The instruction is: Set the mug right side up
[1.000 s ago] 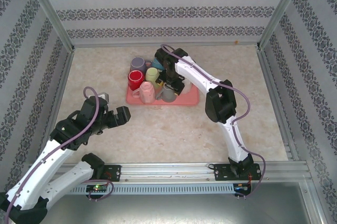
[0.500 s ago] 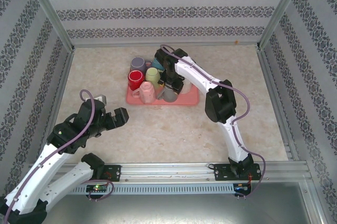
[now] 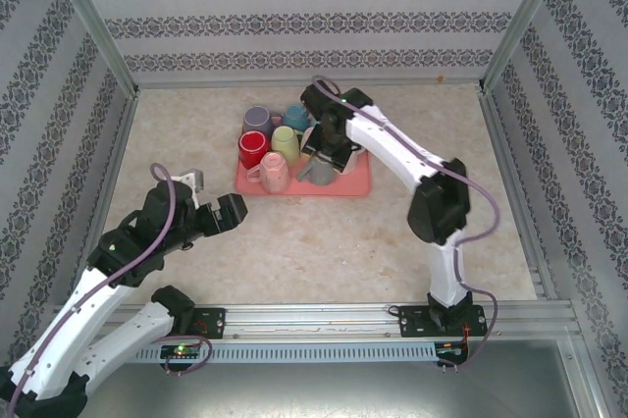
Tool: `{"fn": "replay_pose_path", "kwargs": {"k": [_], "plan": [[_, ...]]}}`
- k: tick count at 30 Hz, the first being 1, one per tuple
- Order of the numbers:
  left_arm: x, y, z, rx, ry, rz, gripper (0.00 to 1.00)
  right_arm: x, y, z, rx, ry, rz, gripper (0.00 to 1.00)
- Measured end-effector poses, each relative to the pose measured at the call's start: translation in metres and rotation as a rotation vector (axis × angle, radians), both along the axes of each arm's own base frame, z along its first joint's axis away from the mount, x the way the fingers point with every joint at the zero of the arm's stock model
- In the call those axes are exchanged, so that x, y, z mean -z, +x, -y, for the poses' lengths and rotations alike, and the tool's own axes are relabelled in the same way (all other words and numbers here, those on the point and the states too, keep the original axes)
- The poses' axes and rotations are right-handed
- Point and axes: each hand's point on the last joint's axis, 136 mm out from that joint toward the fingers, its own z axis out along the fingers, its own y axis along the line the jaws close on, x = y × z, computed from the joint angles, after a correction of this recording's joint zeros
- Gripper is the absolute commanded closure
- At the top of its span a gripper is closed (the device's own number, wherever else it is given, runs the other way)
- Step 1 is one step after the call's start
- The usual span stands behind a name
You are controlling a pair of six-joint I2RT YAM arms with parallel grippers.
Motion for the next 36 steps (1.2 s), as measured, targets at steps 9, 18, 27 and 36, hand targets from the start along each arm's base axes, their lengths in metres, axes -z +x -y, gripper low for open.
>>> {"fn": "replay_pose_path", "kwargs": {"k": [9, 18, 27, 36], "plan": [[-0.017, 0.054, 0.069, 0.153, -0.398, 0.012, 0.06, -0.1, -0.031, 0.023, -0.079, 0.208, 0.374, 0.51], [-0.073, 0.099, 0.117, 0.278, -0.821, 0.085, 0.11, -0.133, -0.033, 0.016, -0.188, 0.313, 0.578, 0.51], [-0.088, 0.123, 0.13, 0.304, -1.116, 0.045, 0.19, -0.15, -0.036, 0.008, -0.224, 0.402, 0.68, 0.53], [-0.098, 0.118, 0.136, 0.345, -1.208, 0.026, 0.45, -0.136, -0.038, 0.006, -0.215, 0.441, 0.69, 0.59]]}}
